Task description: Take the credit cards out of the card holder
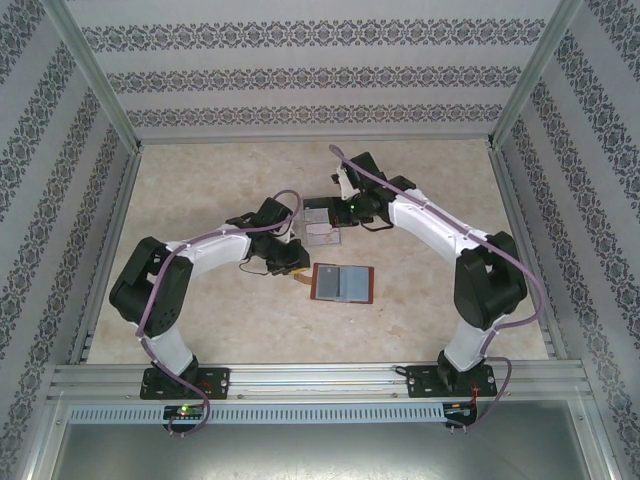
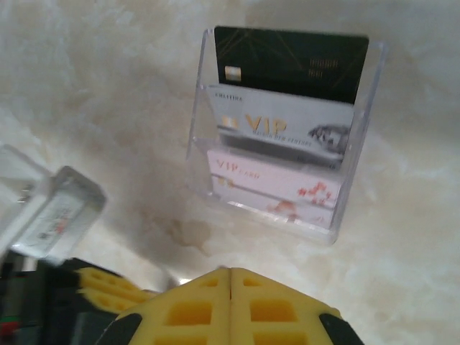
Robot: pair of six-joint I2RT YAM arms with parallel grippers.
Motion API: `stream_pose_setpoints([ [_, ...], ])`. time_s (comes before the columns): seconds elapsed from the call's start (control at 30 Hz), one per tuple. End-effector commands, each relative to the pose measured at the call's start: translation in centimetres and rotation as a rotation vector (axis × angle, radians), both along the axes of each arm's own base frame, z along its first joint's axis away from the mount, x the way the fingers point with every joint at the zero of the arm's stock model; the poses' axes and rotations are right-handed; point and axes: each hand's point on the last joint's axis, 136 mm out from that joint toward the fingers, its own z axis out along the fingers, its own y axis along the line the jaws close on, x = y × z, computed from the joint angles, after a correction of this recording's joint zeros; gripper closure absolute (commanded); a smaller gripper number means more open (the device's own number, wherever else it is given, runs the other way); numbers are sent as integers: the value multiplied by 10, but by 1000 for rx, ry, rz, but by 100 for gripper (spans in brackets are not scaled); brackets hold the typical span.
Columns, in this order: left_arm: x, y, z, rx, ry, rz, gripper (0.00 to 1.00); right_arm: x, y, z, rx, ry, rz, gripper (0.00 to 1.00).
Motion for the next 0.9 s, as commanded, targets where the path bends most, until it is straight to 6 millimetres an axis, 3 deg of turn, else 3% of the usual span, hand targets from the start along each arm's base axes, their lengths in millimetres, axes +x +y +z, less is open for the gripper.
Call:
stream_pose_setpoints([
  [0.0,2,-18,3,-32,-17,-46,85,-16,1,8,120,90,-77,100],
  [0.13,-3,-27,-5,-19,9,-86,90,-33,0,2,160,146,-96,100],
  [0.4,-15,-23,-31,36,71,-93,96,-60,5,-24,199,253,-117,98],
  [0.87,-30,-16,-45,56,106,-96,100,-94,20,-77,142,392,-122,97],
])
